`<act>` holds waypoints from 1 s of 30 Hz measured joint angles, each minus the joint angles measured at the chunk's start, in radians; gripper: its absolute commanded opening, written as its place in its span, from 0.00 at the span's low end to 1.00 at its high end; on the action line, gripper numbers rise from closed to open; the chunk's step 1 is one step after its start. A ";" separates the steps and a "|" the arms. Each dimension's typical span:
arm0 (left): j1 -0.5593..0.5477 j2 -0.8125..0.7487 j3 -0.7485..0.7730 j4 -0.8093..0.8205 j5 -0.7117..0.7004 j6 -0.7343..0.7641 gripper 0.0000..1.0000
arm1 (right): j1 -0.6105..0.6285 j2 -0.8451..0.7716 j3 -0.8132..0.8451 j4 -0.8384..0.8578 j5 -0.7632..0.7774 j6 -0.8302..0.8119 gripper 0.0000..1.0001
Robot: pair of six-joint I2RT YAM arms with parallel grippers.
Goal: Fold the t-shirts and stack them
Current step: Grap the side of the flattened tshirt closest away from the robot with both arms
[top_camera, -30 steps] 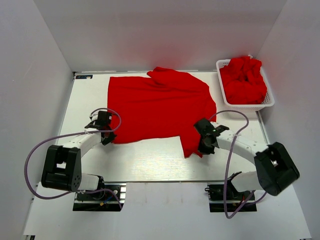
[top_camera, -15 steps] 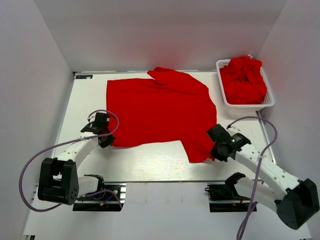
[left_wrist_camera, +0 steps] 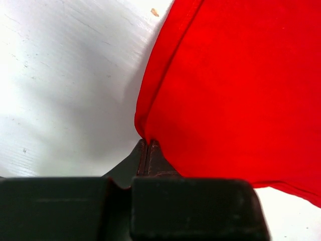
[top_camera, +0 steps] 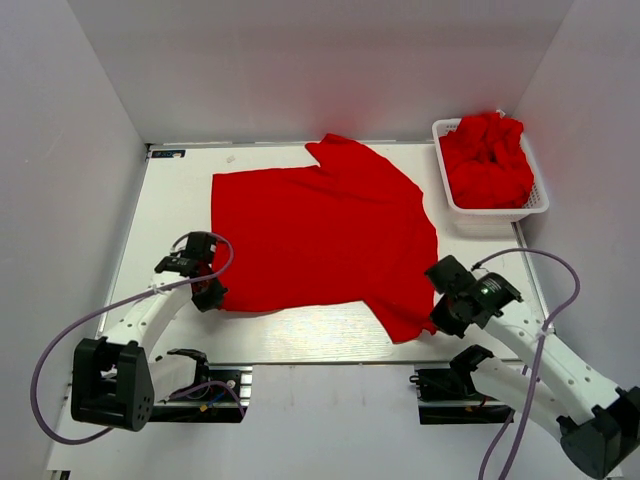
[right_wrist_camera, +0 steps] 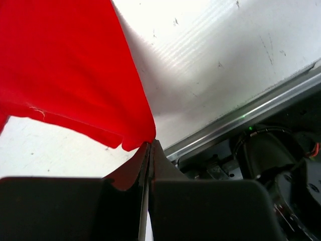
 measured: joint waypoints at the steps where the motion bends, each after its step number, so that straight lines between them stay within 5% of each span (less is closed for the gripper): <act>1: 0.000 -0.005 0.000 -0.001 0.001 -0.001 0.00 | 0.000 0.014 0.000 0.010 0.000 -0.006 0.00; 30: 0.051 0.348 0.359 0.102 -0.006 -0.007 0.00 | -0.102 0.519 0.400 0.396 0.185 -0.321 0.00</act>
